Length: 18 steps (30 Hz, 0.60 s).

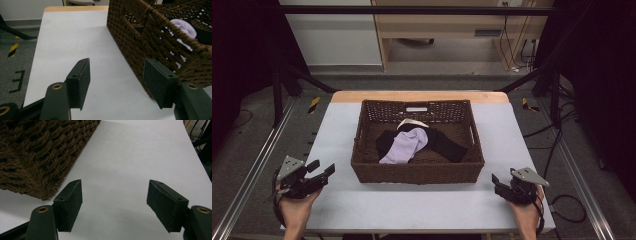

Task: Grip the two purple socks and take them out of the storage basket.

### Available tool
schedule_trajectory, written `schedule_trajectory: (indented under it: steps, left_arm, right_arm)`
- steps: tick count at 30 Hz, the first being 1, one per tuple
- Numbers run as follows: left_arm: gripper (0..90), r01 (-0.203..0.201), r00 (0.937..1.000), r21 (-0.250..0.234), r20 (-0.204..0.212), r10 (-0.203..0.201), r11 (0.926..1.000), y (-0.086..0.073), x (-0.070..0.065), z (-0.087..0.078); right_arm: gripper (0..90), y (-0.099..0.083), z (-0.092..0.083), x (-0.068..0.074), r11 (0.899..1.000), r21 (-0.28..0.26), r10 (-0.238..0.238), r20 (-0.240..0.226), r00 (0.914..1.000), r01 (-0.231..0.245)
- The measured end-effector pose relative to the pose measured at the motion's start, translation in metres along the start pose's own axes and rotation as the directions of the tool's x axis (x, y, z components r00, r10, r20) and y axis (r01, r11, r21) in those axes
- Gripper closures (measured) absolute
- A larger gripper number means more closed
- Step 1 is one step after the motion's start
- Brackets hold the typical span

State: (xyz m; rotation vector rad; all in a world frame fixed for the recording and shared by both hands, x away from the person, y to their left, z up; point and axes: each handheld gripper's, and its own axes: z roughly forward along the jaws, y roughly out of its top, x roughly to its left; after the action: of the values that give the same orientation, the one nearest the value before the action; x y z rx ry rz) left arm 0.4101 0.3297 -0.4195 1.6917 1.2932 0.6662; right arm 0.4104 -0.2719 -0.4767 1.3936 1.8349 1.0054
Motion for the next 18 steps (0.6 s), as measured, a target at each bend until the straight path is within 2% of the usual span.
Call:
schedule_trajectory:
  steps: [6, 7, 12, 18]
  left_arm:
    - [37.4, -0.016, 0.9997, -0.02, 0.016, 0.016, 0.9997, 0.012, -0.001, -0.005]
    - [37.3, -0.022, 0.9997, -0.026, 0.011, 0.022, 0.9994, 0.015, -0.001, -0.006]
    - [37.2, -0.009, 0.9996, -0.05, 0.026, 0.01, 0.9987, 0.025, -0.002, -0.006]
    - [36.9, -0.015, 0.9989, -0.07, 0.042, 0.018, 0.9974, 0.042, -0.01, -0.001]
  right_arm:
    - [28.8, 0.0, 0.0, 0.001, 1.0, 0.001, -0.002, -0.003, 1.0, 0.002]
    - [28.8, -0.001, 0.0, 0.002, 1.0, -0.001, -0.016, 0.003, 0.9999, 0.016]
    - [27.2, -0.001, 0.001, 0.002, 1.0, -0.004, -0.023, 0.016, 0.9996, 0.023]
    - [26.4, -0.002, 0.003, 0.002, 0.999, -0.003, -0.033, 0.027, 0.9991, 0.033]
